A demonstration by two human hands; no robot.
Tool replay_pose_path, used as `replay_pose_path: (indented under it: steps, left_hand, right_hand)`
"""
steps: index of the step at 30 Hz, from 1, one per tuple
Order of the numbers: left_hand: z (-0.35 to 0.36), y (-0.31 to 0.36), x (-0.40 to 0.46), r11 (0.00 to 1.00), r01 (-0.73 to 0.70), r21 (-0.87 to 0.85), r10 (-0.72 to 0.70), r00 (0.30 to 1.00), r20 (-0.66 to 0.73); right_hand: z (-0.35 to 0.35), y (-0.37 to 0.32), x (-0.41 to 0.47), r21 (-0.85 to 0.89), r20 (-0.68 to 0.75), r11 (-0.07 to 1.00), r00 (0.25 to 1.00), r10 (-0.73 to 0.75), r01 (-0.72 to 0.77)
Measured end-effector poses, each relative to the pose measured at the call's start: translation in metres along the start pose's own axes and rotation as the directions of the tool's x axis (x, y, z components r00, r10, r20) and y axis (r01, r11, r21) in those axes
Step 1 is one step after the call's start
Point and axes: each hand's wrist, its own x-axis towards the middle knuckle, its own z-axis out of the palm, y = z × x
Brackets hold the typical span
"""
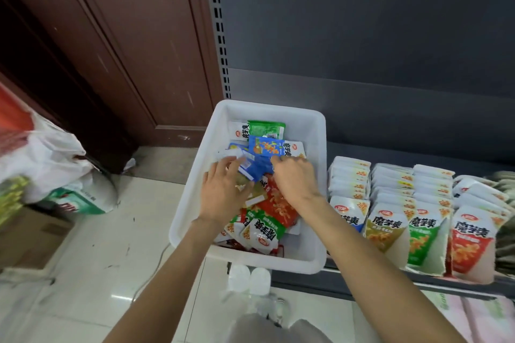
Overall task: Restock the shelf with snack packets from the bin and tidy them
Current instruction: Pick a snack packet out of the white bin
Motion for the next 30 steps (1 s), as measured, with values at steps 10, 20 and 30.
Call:
replay_pose_path:
  steps: [10, 20, 30]
  left_hand:
    - [-0.057, 0.057, -0.012, 0.539, 0.479, -0.694, -0.093, 0.852, 0.516]
    - [-0.033, 0.103, -0.008, 0.414, 0.443, -0.795, -0.009, 0.876, 0.483]
    - [0.029, 0.141, -0.011, 0.915, -0.264, -0.306, 0.345, 0.905, 0.248]
  right_hand:
    - [-0.042, 0.044, -0.066, 0.662, -0.554, 0.690, 0.812, 0.186, 0.294]
    - [-0.057, 0.066, -0.114, 0.990, -0.043, 0.138, 0.834, 0.551, -0.040]
    - [-0.044, 0.104, -0.159, 0.895, -0.006, 0.348, 0.774, 0.634, -0.278]
